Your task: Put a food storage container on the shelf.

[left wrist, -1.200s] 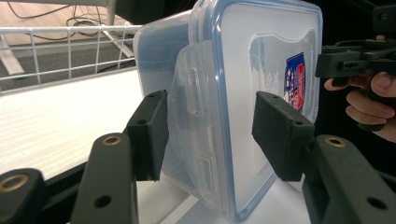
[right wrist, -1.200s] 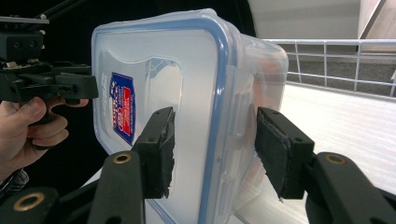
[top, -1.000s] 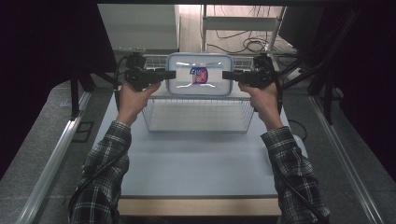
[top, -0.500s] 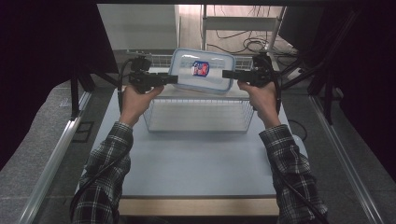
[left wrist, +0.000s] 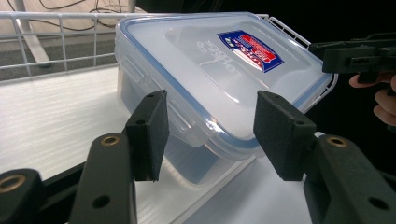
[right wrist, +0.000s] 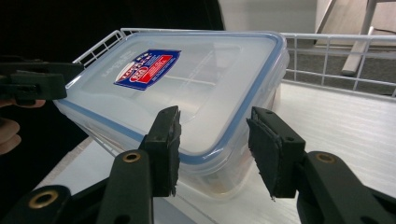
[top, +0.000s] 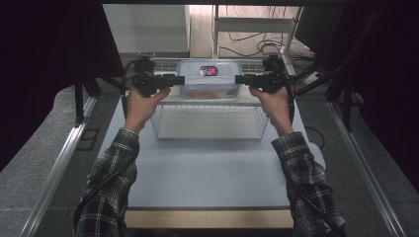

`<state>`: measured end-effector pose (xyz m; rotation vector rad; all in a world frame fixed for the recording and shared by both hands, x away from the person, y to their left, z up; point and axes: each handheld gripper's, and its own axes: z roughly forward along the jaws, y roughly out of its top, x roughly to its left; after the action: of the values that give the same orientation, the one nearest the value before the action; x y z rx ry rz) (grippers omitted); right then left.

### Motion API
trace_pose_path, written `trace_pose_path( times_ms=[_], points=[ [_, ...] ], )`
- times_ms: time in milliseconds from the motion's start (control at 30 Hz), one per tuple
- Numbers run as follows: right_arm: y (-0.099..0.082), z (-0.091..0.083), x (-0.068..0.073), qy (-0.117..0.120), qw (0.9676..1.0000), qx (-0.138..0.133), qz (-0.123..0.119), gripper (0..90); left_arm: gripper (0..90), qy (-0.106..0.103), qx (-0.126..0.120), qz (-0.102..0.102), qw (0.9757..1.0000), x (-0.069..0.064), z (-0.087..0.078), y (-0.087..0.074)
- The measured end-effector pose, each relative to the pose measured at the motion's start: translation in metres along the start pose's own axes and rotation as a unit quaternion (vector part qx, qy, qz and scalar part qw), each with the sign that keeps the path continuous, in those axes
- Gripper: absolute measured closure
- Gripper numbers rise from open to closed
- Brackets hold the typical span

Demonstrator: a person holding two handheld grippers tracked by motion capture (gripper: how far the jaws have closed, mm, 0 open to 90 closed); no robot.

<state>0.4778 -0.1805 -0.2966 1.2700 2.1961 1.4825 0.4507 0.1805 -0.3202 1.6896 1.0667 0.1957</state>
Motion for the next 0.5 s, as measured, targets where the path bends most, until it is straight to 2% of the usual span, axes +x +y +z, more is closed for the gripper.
trace_pose_path(
  times_ms=[200,333,433,500],
  points=[
    [-0.0015,-0.0017,0.0034,-0.005,1.0,0.0,0.003,54.2,45.4,0.024,0.0,0.015,0.9996,-0.0013,-0.0028,0.0012],
    [-0.0033,-0.0037,0.0064,-0.005,1.0,0.0,0.001,54.2,45.4,0.017,-0.003,0.009,0.9998,0.0015,-0.0035,0.0002],
    [-0.0042,-0.005,0.008,-0.007,1.0,0.001,0.002,54.4,45.4,0.019,-0.004,0.01,0.9998,0.0009,-0.0039,-0.0002],
    [-0.0045,-0.006,0.0088,-0.007,1.0,0.0,-0.002,55.2,45.8,0.029,-0.004,0.026,0.9992,-0.0025,-0.0051,0.0001]
  ],
)
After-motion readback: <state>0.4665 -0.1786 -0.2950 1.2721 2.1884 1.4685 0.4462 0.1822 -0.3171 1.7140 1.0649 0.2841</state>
